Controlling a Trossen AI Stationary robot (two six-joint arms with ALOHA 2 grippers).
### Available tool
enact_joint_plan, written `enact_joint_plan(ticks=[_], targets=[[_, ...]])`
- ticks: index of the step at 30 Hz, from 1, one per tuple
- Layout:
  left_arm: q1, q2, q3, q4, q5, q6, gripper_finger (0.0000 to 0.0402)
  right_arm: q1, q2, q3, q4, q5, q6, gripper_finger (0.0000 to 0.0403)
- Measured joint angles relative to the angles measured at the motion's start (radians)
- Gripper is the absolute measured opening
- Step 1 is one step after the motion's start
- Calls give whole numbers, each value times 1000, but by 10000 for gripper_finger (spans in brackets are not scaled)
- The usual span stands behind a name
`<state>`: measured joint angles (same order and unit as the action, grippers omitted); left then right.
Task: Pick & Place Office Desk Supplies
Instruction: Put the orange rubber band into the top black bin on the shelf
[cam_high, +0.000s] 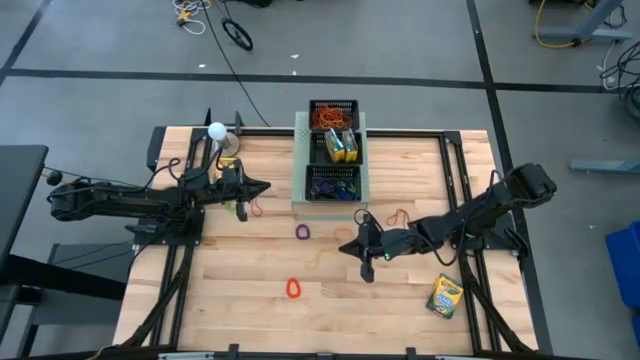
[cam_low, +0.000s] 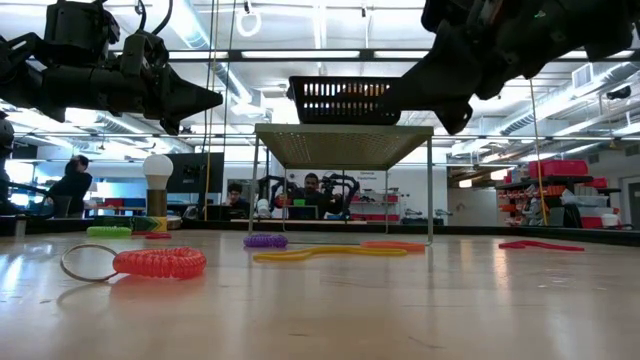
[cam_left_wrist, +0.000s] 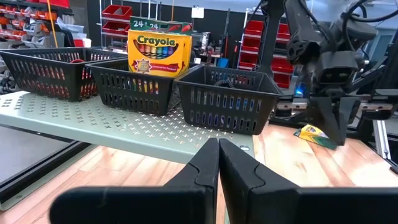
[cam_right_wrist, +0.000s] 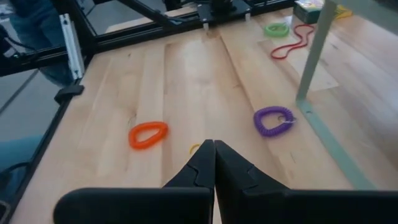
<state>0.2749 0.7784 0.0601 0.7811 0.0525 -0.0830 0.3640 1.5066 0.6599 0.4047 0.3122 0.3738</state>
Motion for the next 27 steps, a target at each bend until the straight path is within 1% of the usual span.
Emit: enact_joint_plan(ticks=[7, 17, 27], targets=[[0, 0, 0, 0, 0, 0, 20, 33, 1, 1, 1, 10, 27, 4], [0, 0, 0, 0, 0, 0, 20, 25, 0, 1, -6, 13, 27, 4], [0, 0, 0, 0, 0, 0, 20, 25, -2, 2, -70, 1, 83, 5]])
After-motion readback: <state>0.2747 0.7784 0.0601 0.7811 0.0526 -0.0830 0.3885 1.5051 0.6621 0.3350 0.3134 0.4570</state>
